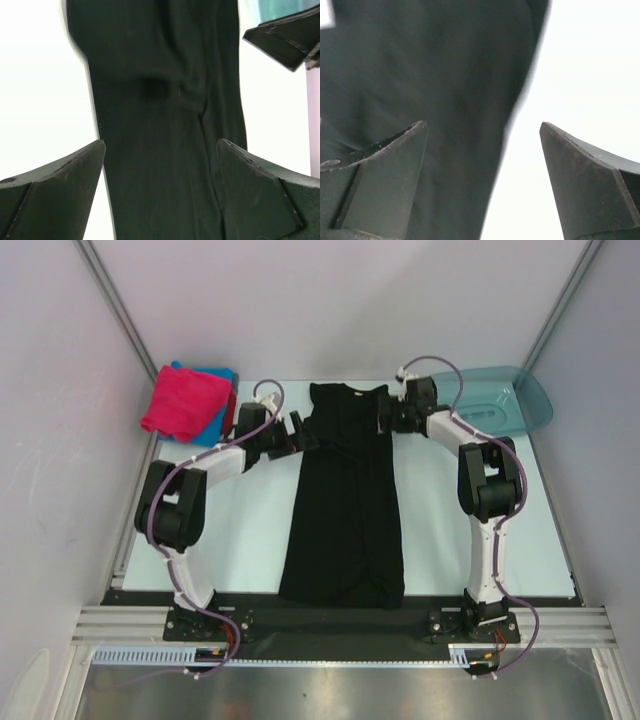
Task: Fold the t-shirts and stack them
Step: Fold the tshirt
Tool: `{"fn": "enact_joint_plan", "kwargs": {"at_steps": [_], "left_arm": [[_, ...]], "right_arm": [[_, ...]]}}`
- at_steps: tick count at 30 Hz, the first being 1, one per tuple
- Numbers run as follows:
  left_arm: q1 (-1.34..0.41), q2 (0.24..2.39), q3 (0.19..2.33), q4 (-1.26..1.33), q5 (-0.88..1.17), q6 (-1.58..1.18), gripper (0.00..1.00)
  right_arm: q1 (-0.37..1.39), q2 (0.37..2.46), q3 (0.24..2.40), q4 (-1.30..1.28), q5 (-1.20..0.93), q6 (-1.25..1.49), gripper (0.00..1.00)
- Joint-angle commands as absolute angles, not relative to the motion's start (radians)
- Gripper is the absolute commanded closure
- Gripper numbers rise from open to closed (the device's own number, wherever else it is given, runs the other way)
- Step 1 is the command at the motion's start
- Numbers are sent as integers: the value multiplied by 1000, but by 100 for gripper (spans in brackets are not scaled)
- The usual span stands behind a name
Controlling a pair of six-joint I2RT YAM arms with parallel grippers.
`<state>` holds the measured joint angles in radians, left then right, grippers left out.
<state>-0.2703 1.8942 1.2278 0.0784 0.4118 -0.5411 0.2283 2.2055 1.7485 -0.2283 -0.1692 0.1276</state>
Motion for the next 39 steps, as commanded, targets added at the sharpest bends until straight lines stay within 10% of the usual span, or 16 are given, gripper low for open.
{"fn": "enact_joint_plan", "kwargs": {"at_steps": [1, 9, 22, 39], "left_arm": [[-317, 1740, 1123, 104, 427, -514, 0], [-468, 1459, 748, 80, 273, -543, 0], [-575, 1115, 448, 72, 212, -594, 0], [-664, 1046, 361, 41, 160, -643, 0]], "right_arm": [[261, 2021, 1610, -233, -39, 107, 0], [357, 1455, 1033, -236, 294, 288, 0], [583, 806, 611, -580, 266, 573, 4], [1279, 1332, 811, -736, 643, 982, 23]]}}
